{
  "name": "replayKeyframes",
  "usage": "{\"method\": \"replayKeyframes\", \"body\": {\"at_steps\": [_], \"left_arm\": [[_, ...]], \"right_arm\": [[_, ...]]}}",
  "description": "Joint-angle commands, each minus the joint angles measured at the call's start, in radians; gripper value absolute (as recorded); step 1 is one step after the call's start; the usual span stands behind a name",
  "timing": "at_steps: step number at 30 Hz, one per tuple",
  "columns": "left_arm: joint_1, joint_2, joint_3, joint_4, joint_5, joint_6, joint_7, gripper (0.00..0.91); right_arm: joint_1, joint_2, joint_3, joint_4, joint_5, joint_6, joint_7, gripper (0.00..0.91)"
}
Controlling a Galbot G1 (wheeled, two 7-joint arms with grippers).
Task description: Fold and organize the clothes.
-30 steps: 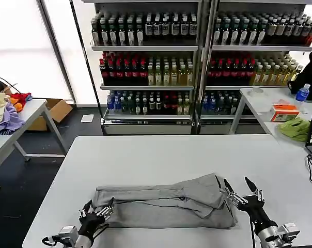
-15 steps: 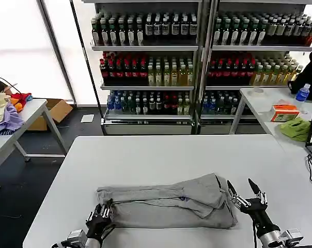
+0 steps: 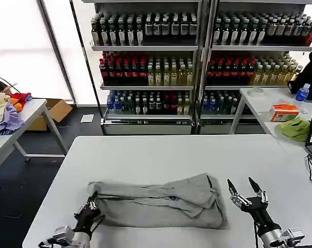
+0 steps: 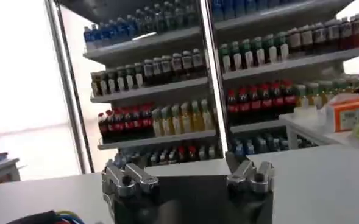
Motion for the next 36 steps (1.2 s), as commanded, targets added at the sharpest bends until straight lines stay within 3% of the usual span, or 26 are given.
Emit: {"method": "replayKeyframes", "body": {"at_steps": [1, 7, 12, 14, 15, 17, 21, 25, 30, 36], "left_arm": [[0.005, 0.199, -0.379, 0.038, -0.221, 0.008, 0.072, 0.010], [0.007, 0.374, -0.472, 0.062, -0.258, 0.051, 0.086, 0.010], [-0.017, 0.409, -0.404, -0.056, -0.327, 0.081, 0.036, 0.010], [-0.033, 0.403, -0.323, -0.181, -0.451, 0.107, -0.050, 0.010], [-0.040, 0.401, -0.303, -0.200, -0.454, 0.105, -0.051, 0.010], [-0.064, 0.395, -0.126, -0.252, -0.392, 0.093, -0.043, 0.010], [-0.117, 0.365, 0.120, -0.265, -0.348, 0.108, -0.083, 0.010], [-0.207, 0.280, 0.399, -0.210, -0.302, 0.083, -0.089, 0.010], [-0.297, 0.175, 0.539, -0.070, -0.269, 0.074, -0.090, 0.010], [-0.312, 0.126, 0.602, 0.065, -0.205, 0.093, -0.032, 0.010]], "right_arm": [[0.021, -0.018, -0.021, 0.002, 0.004, -0.005, 0.002, 0.907], [0.022, -0.017, -0.030, 0.015, 0.004, -0.010, 0.004, 0.907], [0.013, -0.010, -0.028, 0.024, 0.003, -0.008, 0.004, 0.907], [0.003, -0.007, -0.025, 0.029, 0.005, -0.004, 0.005, 0.907], [0.001, -0.005, -0.025, 0.030, 0.008, -0.004, 0.005, 0.907], [-0.007, 0.001, -0.026, 0.029, 0.030, -0.004, 0.010, 0.907], [-0.024, 0.013, -0.029, 0.028, 0.022, 0.005, 0.009, 0.907], [-0.035, 0.028, -0.025, 0.030, 0.017, 0.009, 0.010, 0.907], [-0.048, 0.040, -0.014, 0.036, 0.013, 0.012, 0.006, 0.907], [-0.074, 0.040, 0.011, 0.032, 0.013, 0.028, 0.001, 0.907]]}}
